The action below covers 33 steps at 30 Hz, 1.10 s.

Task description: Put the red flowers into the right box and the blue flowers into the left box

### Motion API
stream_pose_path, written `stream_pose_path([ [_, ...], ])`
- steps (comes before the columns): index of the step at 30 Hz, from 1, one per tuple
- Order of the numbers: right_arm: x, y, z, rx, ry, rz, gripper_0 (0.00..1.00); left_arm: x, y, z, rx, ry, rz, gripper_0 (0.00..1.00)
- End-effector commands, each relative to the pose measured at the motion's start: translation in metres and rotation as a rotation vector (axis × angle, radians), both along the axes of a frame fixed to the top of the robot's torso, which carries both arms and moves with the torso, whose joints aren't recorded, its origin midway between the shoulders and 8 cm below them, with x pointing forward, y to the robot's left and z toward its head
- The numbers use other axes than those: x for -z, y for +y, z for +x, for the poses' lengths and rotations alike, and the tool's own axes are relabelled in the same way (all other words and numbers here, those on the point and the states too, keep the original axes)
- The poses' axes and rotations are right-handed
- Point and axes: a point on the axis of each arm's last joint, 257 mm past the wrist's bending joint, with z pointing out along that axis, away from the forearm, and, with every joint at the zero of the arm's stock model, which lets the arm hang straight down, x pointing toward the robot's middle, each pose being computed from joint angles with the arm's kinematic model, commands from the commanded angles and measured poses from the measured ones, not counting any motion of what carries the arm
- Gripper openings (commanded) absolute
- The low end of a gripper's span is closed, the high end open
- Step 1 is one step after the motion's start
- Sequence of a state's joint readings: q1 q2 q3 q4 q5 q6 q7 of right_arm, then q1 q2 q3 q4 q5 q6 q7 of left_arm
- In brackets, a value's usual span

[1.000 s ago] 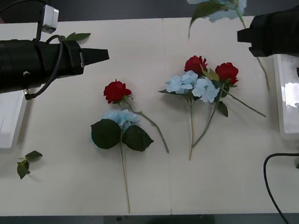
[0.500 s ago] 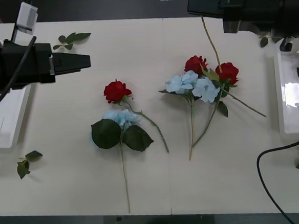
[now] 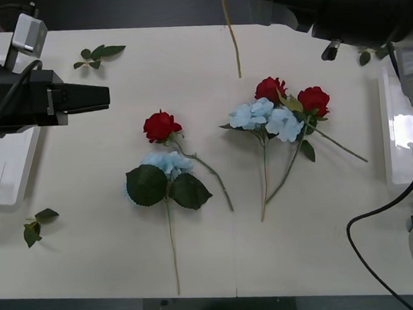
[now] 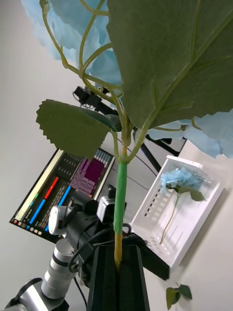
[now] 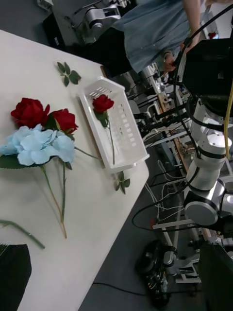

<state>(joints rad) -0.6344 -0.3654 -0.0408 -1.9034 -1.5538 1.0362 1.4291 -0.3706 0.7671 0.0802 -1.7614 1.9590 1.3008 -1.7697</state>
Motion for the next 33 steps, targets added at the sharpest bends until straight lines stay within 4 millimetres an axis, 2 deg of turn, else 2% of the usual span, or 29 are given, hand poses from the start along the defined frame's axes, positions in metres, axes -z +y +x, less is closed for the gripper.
stream_pose_path([
  [1, -0.024, 0.017, -0.009, -0.008, -0.112, -0.013, 0.00, -0.033, -0.038, -0.006, 0.029, 0.002, -0.089, 1.00],
  [12, -0.011, 0.052, -0.006, -0.010, -0.136, -0.059, 0.00, -0.071, -0.084, -0.026, 0.071, 0.102, -0.148, 1.00],
  [16, -0.011, 0.061, -0.006, -0.021, -0.135, -0.060, 0.00, -0.077, -0.100, -0.033, 0.101, 0.104, -0.151, 1.00],
  [23, -0.011, 0.063, -0.005, -0.026, -0.129, -0.054, 0.00, -0.070, -0.118, -0.039, 0.134, 0.111, -0.136, 1.00],
  [28, -0.011, 0.063, -0.005, -0.026, -0.129, -0.054, 0.00, -0.059, -0.123, -0.038, 0.131, 0.106, -0.106, 1.00],
  [33, -0.011, 0.063, -0.005, -0.026, -0.129, -0.054, 0.00, -0.057, -0.131, -0.035, 0.127, 0.097, -0.100, 1.00],
])
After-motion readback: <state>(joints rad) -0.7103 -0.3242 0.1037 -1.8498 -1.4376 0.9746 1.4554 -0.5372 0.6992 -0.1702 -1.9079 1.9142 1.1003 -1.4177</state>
